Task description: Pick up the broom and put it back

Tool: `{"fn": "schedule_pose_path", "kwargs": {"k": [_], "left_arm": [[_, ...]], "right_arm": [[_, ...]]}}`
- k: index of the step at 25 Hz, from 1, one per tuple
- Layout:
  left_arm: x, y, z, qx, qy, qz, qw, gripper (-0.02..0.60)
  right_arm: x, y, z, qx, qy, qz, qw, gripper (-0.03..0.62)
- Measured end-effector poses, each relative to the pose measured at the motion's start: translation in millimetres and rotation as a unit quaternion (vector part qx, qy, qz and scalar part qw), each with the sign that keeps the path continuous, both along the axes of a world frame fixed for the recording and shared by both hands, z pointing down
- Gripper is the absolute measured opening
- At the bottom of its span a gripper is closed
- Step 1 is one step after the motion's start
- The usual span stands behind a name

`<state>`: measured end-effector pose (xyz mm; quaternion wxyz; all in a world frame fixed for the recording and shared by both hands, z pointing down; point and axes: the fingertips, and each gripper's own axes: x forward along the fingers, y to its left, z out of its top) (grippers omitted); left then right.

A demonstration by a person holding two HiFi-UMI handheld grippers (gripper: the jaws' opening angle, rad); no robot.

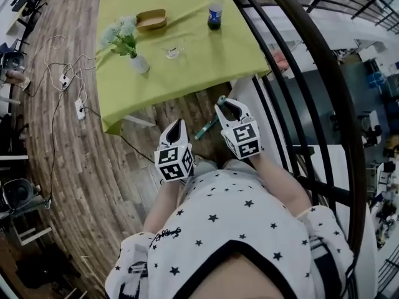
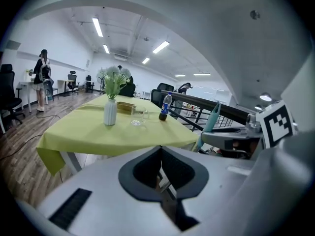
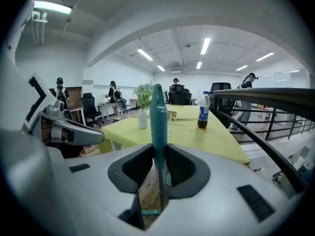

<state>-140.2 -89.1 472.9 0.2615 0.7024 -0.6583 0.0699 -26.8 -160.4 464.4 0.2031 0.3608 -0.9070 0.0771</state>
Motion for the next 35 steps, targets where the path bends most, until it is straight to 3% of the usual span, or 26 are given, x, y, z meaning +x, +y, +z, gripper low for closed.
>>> {"fn": "schedule_pose_path", "kwargs": {"k": [21, 35], "left_arm": [[118, -1, -3, 0.001, 0.0, 0.081, 0.9967, 0.012], [155, 21, 0, 0.008, -0.009, 0.085, 0.9963, 0.012]], "right_arm": [[133, 16, -11, 0.015, -0.008, 0.08, 0.997, 0.078], [169, 32, 2, 0.009, -0.012, 0.101, 0.995, 0.078]]}}
